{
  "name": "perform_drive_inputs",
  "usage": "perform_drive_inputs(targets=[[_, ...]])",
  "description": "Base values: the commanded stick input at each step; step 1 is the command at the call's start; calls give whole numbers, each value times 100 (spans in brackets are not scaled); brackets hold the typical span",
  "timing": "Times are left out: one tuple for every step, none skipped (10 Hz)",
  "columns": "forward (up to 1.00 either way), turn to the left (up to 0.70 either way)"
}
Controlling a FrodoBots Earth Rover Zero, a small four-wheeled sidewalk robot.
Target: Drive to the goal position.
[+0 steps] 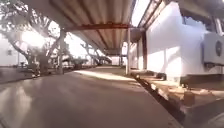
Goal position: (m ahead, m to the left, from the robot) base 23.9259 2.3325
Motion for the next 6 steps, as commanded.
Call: perform_drive_inputs(targets=[[85,0],[85,0],[85,0],[85,0],[85,0],[85,0]])
